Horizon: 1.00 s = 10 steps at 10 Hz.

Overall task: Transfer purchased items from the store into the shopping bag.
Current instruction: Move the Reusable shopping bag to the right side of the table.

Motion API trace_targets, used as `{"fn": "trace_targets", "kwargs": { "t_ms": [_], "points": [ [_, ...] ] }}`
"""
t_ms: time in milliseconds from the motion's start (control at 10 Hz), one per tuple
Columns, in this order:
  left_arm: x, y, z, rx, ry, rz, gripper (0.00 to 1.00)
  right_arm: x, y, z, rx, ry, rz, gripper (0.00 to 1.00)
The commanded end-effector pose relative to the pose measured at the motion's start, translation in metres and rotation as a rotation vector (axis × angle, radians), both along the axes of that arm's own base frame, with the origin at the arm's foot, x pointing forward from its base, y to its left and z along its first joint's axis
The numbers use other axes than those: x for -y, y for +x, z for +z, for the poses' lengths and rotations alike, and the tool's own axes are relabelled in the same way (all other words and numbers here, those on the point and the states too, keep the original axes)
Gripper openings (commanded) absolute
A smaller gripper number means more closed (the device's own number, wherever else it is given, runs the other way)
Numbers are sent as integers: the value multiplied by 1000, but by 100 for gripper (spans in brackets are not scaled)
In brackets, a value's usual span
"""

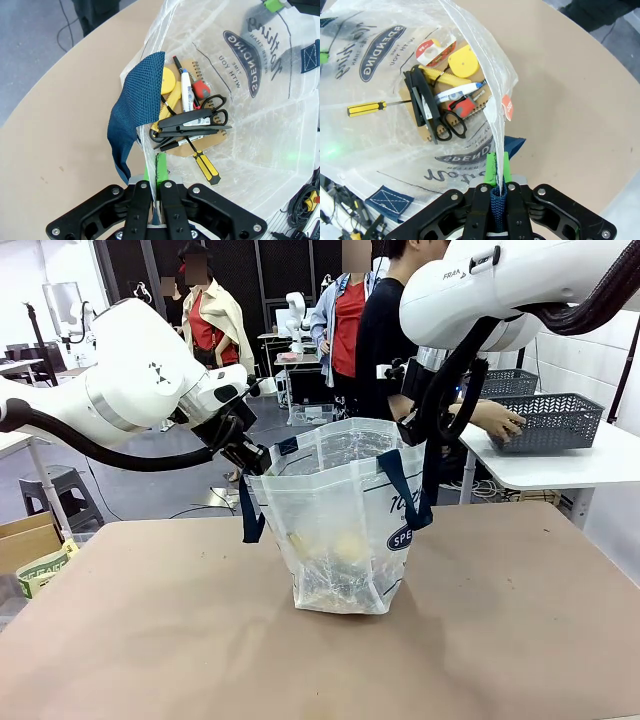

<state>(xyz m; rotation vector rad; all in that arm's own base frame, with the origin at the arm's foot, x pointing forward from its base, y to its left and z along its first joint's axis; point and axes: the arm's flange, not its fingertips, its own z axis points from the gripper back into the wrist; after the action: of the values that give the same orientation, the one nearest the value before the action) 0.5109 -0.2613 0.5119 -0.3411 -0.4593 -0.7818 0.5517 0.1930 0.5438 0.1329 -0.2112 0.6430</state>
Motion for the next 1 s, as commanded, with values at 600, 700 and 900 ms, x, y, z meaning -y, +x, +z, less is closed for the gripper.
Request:
{"fn": "trace_targets", "kwargs": {
  "t_ms": [600, 700, 900],
  "points": [
    [29, 3, 15, 7, -61, 73, 0, -41, 14, 12, -103, 26, -210, 0],
    [35, 4, 16, -13, -63, 87, 0, -50, 19, 12, -126, 36, -237, 0],
    [55, 9, 16, -51, -77, 80, 0, -69, 27, 12, -168, 36, -319, 0]
  ]
}}
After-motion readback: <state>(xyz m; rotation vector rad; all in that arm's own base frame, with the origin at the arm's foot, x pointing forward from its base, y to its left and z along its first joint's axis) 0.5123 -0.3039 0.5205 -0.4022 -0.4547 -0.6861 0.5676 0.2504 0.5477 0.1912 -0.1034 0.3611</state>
